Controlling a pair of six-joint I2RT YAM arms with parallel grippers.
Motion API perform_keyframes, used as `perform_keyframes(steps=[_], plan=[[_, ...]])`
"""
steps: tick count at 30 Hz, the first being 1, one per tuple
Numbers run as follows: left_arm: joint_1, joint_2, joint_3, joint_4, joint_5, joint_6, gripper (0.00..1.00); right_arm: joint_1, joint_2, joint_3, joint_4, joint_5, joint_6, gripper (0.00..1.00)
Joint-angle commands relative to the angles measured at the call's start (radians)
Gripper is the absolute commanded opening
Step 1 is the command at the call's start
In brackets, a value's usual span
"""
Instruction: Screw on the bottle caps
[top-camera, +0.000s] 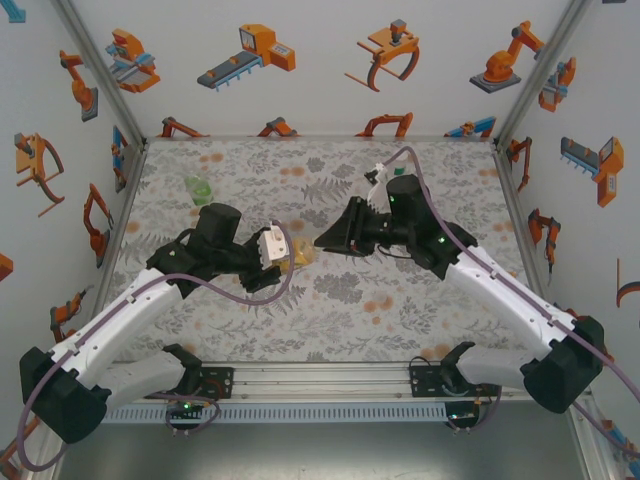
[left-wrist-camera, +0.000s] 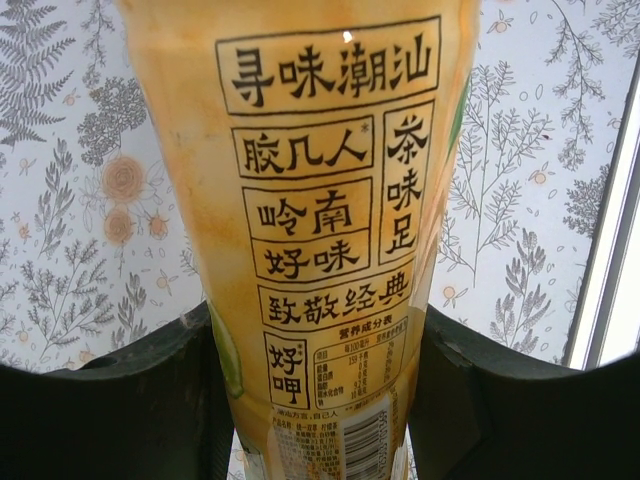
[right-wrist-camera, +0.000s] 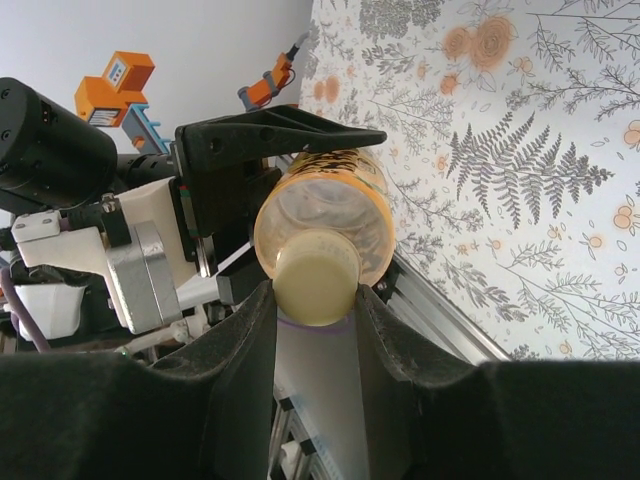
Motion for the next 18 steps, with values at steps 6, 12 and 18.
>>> perform_keyframes(steps=[6, 12, 18], plan=[[-0.008, -0.027, 0.002, 0.081, 0.054, -0.005, 0.70, 0.003, 0.089, 0.151, -0.239, 0.118, -0.187, 0.00], [-0.007, -0.047, -0.011, 0.097, 0.062, -0.009, 0.77, -0.013, 0.177, 0.301, -0.404, 0.234, -0.352, 0.00], [-0.007, -0.051, -0.009, 0.097, 0.061, -0.009, 0.78, -0.030, 0.282, 0.460, -0.537, 0.386, -0.494, 0.00]])
